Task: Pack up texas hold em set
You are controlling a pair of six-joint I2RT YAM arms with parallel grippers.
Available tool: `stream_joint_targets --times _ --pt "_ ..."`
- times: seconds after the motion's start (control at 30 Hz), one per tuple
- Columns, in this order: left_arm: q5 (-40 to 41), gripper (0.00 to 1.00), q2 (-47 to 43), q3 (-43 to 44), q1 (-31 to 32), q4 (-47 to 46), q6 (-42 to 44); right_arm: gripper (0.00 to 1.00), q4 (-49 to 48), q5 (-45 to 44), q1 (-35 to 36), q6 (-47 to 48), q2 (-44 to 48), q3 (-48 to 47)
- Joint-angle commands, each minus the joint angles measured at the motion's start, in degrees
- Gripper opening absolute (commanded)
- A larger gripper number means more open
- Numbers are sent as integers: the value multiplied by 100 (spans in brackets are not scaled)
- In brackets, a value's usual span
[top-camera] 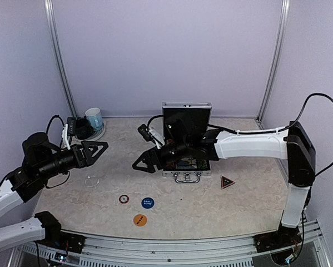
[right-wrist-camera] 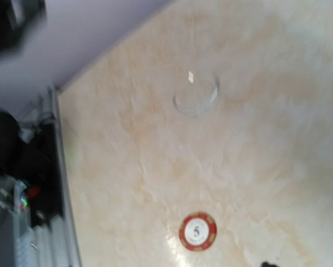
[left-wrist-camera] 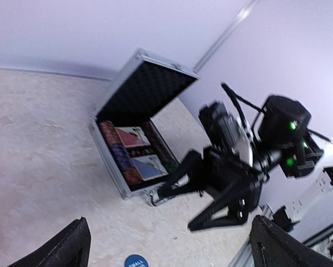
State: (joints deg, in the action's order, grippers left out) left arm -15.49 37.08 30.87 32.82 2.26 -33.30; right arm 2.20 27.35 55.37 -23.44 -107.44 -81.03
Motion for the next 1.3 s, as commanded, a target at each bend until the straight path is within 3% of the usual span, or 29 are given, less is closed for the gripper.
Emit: stream_joint_targets --times 0.0,0.43,0.77,1.27 --pt "764 99 -283 202 -392 744 -94 72 1028 -730 506 624 -615 -732" --pt "2114 99 -733 255 -636 1527 -271 73 2686 -2198 1307 1428 -2173 -2478" --pt "2178 99 -764 174 -636 1540 -326 73 3416 -2637 1515 1697 -2853 -3241" --pt "2335 99 -843 188 -636 1541 -377 75 3570 -2752 1538 1711 -3617 -4059"
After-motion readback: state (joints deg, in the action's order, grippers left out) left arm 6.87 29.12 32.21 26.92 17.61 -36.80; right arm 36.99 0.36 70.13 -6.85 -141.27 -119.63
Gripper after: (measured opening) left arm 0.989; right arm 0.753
